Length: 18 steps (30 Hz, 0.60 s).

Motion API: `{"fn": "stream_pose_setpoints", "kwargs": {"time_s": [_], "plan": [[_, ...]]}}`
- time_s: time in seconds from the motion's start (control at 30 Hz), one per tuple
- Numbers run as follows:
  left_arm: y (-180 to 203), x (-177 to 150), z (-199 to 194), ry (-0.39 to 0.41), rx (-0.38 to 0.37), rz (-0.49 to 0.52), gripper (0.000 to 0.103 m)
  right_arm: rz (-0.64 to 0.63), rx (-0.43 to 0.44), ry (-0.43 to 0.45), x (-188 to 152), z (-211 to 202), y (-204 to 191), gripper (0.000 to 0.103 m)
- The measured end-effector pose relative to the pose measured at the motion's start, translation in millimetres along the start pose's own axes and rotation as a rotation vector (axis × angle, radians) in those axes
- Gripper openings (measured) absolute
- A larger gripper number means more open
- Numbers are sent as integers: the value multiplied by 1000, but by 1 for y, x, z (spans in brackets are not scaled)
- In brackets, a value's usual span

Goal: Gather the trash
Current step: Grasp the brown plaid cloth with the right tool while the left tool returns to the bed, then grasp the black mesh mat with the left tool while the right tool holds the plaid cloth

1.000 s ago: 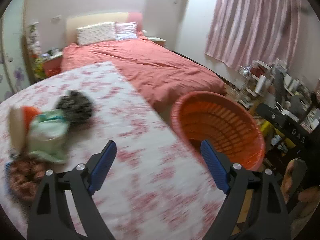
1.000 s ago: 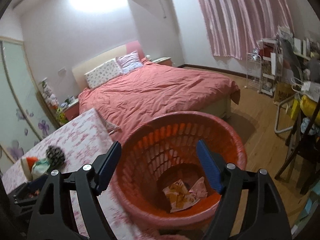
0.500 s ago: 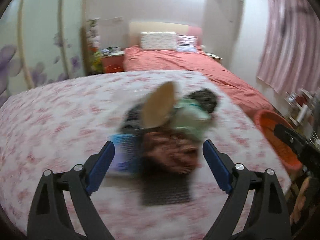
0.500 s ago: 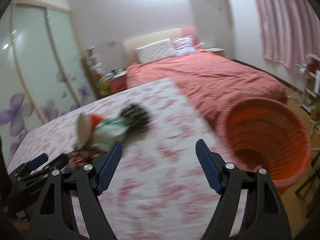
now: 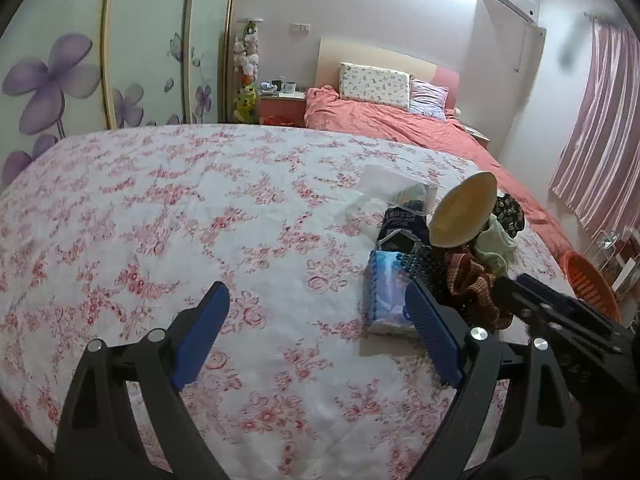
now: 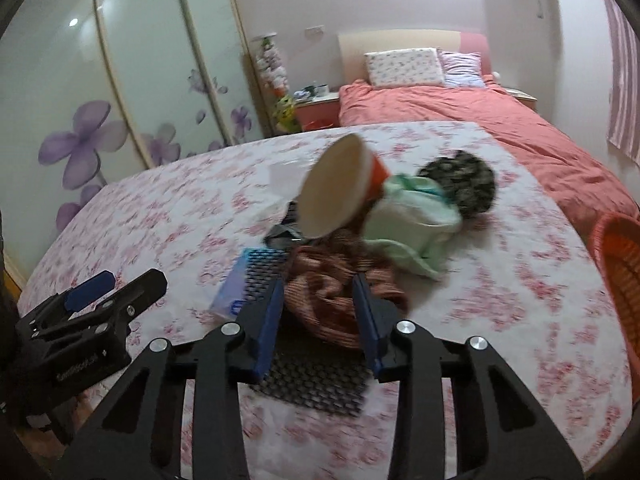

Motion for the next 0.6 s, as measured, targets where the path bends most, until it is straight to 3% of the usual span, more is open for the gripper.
{"fn": "stream_pose_setpoints", "kwargs": {"time_s": [0.13, 0.27, 0.6], "plan": [[-7, -3, 4, -11, -13, -21, 86, -29, -24, -30, -3, 16, -10, 32], [-8, -8, 12, -35, -27, -17, 83, -45, -68, -61, -10, 25, -3, 11], [22, -19, 38, -111, -81, 20, 82, 11, -78, 42, 9, -13, 21, 5]]}}
Point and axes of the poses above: each gripper's, at about its wrist camera, not at the fingertips, and z roughly the way its jaws point, y to its right, x to its top, the point moved 9 cm from there along z, roughly the way its jaws point, and after that the axes turned 7 degrees about -x, right-handed, at the moved point
